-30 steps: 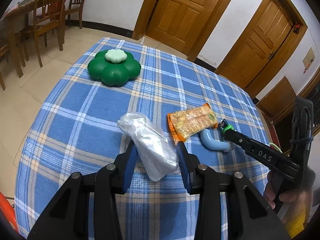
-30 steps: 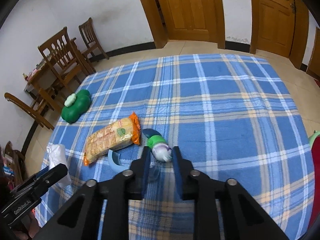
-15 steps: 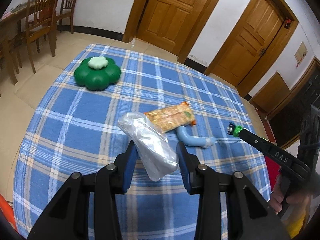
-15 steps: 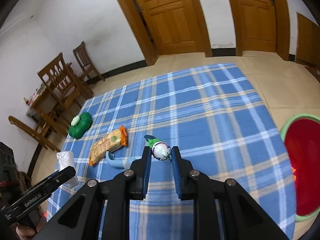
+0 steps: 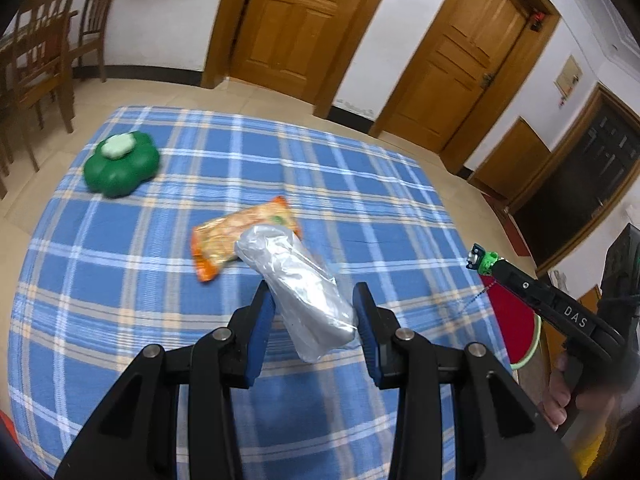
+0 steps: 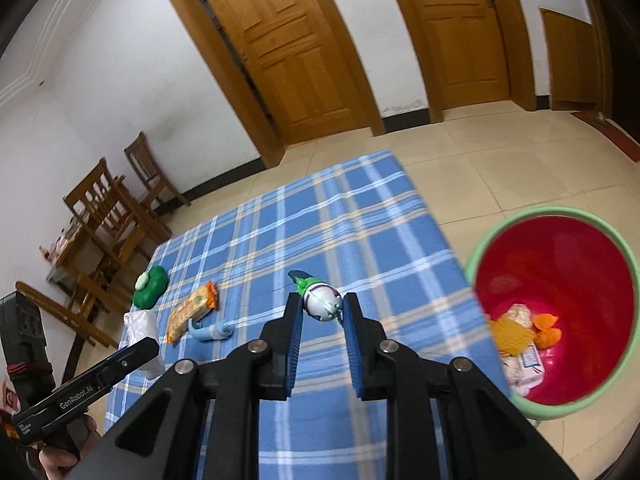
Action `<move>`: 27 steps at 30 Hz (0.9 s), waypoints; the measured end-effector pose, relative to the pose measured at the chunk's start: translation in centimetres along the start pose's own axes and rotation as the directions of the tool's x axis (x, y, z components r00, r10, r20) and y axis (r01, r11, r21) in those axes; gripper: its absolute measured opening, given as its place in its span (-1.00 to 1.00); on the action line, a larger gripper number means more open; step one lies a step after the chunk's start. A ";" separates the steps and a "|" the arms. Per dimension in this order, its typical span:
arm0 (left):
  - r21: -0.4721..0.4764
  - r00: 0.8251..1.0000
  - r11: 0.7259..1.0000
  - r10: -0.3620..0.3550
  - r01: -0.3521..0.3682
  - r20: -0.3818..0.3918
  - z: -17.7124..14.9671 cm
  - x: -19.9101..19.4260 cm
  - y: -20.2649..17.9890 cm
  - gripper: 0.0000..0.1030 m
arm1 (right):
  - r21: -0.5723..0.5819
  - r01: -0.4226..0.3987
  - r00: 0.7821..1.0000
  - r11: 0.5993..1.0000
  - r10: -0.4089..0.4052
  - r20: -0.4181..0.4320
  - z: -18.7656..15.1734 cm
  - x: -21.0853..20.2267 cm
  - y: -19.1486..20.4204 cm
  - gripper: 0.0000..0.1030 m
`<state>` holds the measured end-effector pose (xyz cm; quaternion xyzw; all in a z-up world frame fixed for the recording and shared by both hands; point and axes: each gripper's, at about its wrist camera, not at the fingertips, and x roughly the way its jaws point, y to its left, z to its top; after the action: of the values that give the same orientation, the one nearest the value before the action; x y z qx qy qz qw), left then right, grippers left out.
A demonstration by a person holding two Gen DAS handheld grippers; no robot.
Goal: Collect trash
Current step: 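Carry bag and toy over the red bin and open both tools to drop them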
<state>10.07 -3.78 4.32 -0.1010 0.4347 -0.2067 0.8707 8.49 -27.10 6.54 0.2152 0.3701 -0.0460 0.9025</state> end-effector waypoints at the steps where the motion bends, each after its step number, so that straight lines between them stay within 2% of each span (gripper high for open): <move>1: 0.009 1.000 1.000 -0.005 0.005 -0.002 0.0 0.0 -0.4 -0.22 | 0.009 0.007 1.000 1.000 -0.007 0.010 0.0 -0.5 -0.5 -0.56; 14: 0.146 0.994 0.984 -0.094 0.100 -0.048 0.6 1.8 -8.2 -0.22 | 0.133 0.113 0.989 0.985 -0.124 0.081 -0.1 -5.6 -8.1 -0.56; 27: 0.286 0.981 0.941 -0.155 0.182 -0.116 0.2 5.0 -16.4 -0.22 | 0.256 0.188 0.977 0.948 -0.207 0.053 -2.0 -6.7 -15.2 -0.55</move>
<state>8.43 -20.70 6.73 0.0030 0.4281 -0.3474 0.8343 -1.29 -40.51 4.48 0.2868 0.3451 -0.1908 0.8731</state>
